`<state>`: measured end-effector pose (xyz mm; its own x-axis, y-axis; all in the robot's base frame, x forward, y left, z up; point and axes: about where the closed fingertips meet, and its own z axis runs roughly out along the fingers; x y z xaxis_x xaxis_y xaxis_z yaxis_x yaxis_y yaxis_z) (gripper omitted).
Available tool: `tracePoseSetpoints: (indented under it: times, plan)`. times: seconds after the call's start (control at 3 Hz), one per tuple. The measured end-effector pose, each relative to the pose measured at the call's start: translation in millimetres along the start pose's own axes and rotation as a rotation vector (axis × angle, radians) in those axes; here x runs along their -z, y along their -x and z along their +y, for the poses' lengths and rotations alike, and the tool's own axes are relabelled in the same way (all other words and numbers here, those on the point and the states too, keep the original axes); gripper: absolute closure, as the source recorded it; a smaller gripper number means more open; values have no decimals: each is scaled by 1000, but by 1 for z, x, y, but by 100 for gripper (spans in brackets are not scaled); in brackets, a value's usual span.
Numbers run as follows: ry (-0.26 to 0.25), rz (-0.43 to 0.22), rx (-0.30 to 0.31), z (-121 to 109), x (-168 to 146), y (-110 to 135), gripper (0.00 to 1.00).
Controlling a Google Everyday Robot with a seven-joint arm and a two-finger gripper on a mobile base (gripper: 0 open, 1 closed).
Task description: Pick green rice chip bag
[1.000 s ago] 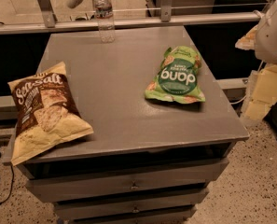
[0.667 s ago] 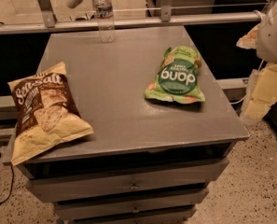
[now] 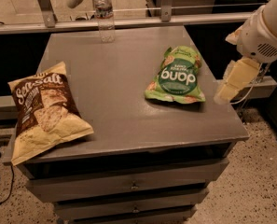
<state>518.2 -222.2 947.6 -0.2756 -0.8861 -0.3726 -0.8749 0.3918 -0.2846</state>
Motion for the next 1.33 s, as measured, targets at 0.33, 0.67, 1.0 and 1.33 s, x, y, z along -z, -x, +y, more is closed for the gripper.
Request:
tracePoseSetpoints:
  times: [0.33, 0.67, 1.0, 1.33]
  plan:
    - [-30, -91, -68, -34, -38, 13, 0]
    - [-27, -190, -187, -62, -86, 26, 0]
    - [-11, -226, -300, -74, -116, 25, 0]
    - [19, -262, -415, -77, -134, 22, 16]
